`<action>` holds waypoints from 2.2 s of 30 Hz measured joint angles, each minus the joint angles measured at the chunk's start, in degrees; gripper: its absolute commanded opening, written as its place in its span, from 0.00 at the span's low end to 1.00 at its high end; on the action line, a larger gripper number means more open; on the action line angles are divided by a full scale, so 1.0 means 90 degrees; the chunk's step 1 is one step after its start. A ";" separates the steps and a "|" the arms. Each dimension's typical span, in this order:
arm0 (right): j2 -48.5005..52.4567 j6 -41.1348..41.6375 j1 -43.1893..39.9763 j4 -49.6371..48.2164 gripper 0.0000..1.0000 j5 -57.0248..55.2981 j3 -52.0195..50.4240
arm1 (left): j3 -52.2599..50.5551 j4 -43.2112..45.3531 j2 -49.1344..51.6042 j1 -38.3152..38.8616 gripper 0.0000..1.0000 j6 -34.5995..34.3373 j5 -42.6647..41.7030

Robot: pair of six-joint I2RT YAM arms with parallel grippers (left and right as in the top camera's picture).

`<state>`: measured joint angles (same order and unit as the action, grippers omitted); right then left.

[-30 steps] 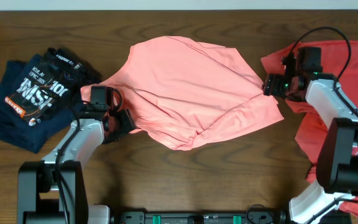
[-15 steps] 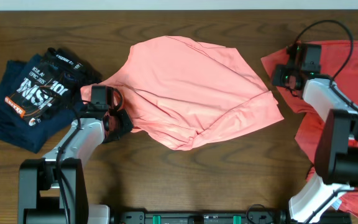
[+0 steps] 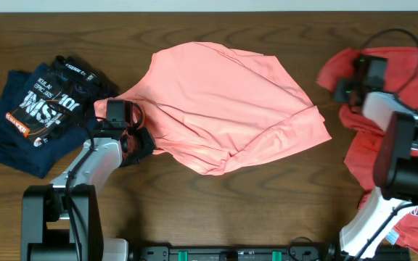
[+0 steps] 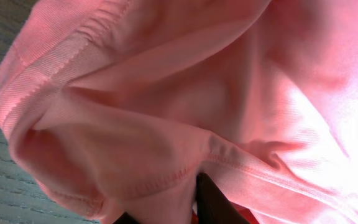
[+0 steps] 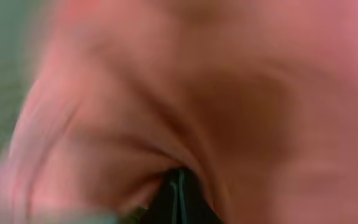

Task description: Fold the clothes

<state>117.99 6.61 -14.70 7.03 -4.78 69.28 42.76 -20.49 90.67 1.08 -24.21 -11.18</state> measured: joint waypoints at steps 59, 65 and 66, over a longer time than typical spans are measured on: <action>-0.0357 0.0687 0.1355 0.4359 0.01 0.1474 0.1129 | 0.0000 0.0000 0.0010 0.0000 0.19 0.0000 0.0000; -0.0362 0.0738 0.1353 0.4775 0.01 0.1064 0.1054 | 0.0000 0.0005 0.0010 0.0000 0.06 0.0017 -0.0002; -0.0372 0.0743 0.1350 0.4826 0.01 0.1015 0.1049 | 0.0000 0.0010 0.0010 0.0000 0.06 0.0029 -0.0002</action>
<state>114.65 13.30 -2.55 50.46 4.36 78.72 42.76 -20.40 90.76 1.08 -23.94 -11.20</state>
